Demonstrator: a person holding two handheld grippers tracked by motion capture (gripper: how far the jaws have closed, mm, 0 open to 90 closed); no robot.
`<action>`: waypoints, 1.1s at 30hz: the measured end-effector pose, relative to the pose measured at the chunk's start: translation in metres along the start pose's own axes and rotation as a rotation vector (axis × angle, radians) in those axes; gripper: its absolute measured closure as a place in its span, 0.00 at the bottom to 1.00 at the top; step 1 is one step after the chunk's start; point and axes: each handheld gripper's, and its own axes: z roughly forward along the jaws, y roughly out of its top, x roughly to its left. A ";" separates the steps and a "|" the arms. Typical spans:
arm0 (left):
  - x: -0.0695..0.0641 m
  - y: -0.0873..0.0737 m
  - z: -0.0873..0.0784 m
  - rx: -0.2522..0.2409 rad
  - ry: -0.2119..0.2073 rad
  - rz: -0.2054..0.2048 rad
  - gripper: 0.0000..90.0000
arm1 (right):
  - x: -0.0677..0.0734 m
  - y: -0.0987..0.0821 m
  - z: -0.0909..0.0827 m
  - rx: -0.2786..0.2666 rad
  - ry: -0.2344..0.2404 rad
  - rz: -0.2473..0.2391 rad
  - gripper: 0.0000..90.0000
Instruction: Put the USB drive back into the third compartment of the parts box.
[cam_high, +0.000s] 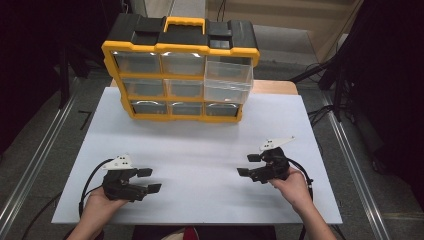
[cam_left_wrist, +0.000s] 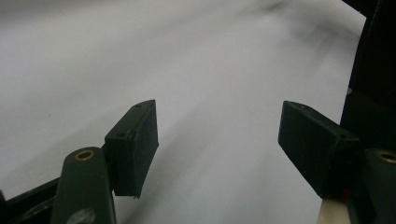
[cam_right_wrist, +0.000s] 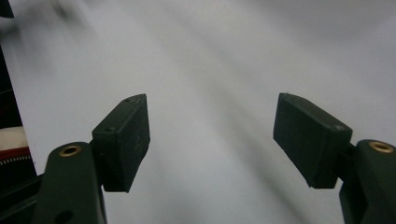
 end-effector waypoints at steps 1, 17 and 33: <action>0.000 0.000 0.000 0.001 0.001 0.000 0.34 | 0.000 -0.002 0.001 0.003 0.002 0.003 0.28; 0.000 0.000 0.000 0.009 0.003 0.002 0.34 | 0.000 -0.025 0.000 0.016 -0.006 0.017 0.28; 0.003 0.000 -0.001 -0.003 0.008 -0.010 0.34 | -0.008 -0.044 -0.024 -0.035 -0.043 0.071 0.28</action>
